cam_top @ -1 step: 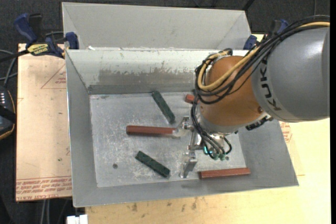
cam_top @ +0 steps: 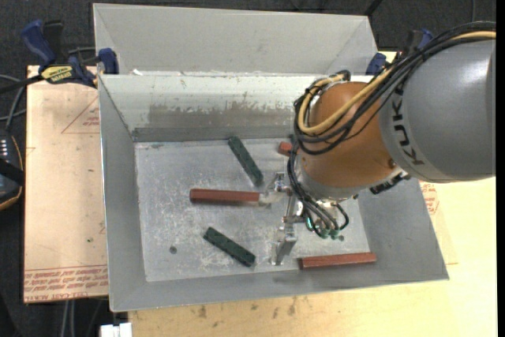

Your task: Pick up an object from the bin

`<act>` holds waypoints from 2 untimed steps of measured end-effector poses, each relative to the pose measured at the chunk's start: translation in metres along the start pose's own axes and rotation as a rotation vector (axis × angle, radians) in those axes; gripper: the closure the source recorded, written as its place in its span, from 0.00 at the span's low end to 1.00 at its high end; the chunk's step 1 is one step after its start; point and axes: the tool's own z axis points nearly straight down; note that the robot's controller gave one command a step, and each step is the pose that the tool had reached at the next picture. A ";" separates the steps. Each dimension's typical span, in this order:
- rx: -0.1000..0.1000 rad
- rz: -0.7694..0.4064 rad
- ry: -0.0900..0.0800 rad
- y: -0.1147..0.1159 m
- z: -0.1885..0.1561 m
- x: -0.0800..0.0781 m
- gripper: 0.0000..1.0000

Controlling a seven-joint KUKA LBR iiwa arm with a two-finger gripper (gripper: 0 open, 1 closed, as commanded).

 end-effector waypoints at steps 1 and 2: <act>-0.005 0.131 -0.016 0.069 0.070 -0.013 1.00; -0.003 0.129 -0.002 0.070 0.074 -0.008 0.00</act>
Offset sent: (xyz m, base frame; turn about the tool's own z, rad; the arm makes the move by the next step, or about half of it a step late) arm 0.0000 0.0000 0.0000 0.0000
